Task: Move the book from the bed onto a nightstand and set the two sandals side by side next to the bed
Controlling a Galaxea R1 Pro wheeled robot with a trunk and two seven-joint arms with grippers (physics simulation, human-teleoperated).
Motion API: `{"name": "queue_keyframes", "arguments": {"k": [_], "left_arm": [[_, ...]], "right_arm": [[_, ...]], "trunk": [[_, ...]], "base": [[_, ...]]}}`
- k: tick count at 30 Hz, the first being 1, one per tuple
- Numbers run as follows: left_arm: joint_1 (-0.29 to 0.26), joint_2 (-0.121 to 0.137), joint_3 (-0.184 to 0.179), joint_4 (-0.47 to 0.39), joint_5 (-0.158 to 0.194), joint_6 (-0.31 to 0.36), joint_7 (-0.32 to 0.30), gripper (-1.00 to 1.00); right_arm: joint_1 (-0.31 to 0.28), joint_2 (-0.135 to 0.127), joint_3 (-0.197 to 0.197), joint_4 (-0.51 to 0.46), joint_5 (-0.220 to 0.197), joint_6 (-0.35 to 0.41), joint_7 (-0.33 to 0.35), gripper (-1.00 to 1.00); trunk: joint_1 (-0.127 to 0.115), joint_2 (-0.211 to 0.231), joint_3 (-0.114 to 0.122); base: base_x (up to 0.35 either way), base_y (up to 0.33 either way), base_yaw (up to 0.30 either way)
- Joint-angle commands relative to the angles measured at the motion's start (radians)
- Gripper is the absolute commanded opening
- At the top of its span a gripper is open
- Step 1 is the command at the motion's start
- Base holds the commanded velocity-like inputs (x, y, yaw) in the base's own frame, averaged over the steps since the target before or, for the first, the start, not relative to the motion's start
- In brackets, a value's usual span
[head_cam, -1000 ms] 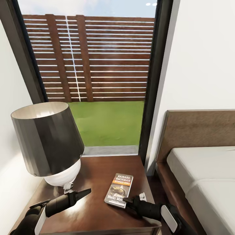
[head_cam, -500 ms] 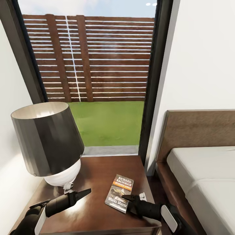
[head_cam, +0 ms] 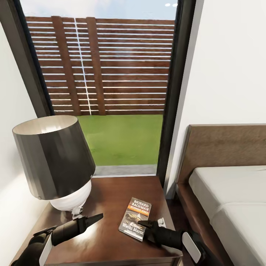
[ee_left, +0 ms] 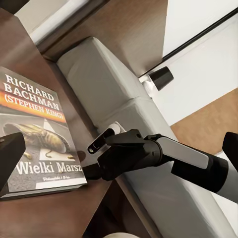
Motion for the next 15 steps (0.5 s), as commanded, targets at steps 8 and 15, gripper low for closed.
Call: {"name": "queue_keyframes", "arguments": {"k": [8,15], "left_arm": [[0.000,0.000,0.000,0.001,0.001,0.011,-0.003,1.00],[0.000,0.000,-0.001,0.001,0.001,0.011,0.033,1.00]], "right_arm": [[0.000,0.000,0.000,0.000,0.006,0.001,-0.001,1.00],[0.000,0.000,0.000,0.000,0.006,0.001,-0.001,1.00]], "trunk": [[0.000,0.000,-0.001],[0.000,0.000,-0.001]], "base": [[-0.144,0.000,0.000],[-0.009,0.000,0.000]]}}
